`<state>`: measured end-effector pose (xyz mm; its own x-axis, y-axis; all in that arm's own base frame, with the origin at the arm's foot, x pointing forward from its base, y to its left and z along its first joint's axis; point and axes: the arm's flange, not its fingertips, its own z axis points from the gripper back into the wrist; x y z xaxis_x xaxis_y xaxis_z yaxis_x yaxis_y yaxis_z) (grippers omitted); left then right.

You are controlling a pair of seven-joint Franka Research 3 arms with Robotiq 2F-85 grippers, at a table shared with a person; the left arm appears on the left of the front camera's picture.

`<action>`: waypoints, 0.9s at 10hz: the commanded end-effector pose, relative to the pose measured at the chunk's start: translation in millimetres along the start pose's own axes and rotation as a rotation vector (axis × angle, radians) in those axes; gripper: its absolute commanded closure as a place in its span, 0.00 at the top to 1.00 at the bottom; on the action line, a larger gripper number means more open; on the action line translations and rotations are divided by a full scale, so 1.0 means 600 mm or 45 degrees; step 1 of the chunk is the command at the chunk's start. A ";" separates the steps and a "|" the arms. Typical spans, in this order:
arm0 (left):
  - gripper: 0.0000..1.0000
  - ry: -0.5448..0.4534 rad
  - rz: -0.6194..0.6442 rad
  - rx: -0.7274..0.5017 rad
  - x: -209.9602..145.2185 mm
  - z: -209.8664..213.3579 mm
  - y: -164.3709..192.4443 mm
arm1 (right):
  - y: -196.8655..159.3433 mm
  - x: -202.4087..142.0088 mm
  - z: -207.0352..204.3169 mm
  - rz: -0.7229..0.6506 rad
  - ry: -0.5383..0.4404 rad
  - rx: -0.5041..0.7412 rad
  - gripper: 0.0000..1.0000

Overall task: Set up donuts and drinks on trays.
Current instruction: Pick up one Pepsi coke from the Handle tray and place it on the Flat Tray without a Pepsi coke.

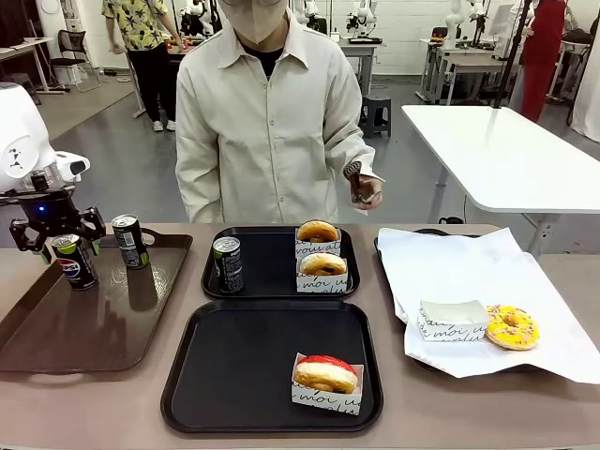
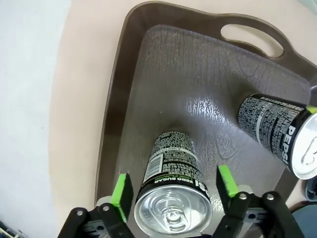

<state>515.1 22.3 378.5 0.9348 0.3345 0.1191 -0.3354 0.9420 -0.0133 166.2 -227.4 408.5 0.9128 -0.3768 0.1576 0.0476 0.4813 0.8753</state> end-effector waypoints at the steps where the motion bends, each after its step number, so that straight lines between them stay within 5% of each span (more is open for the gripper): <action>1: 0.00 -0.025 -0.022 -0.033 0.007 0.008 0.004 | 0.000 0.003 -0.003 0.024 -0.004 0.023 1.00; 2: 0.37 -0.024 -0.028 -0.029 0.009 0.010 0.003 | 0.000 0.003 -0.003 0.024 -0.004 0.023 1.00; 3: 0.00 -0.027 -0.034 -0.027 0.006 0.010 0.006 | 0.000 0.003 -0.003 0.024 -0.004 0.023 1.00; 6: 0.00 -0.057 -0.150 0.014 -0.008 0.031 0.004 | 0.000 0.003 -0.003 0.024 -0.004 0.023 1.00; 7: 0.39 -0.027 -0.214 0.027 -0.025 0.068 -0.006 | 0.000 0.003 -0.003 0.024 -0.004 0.023 1.00; 9: 0.39 0.088 -0.391 0.051 -0.113 0.193 -0.024 | 0.000 0.003 -0.003 0.024 -0.004 0.023 1.00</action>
<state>476.2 -6.4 447.6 0.9906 0.1132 0.0766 -0.1162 0.9926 0.0362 166.3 -227.3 408.6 0.9129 -0.3765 0.1574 0.0476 0.4814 0.8752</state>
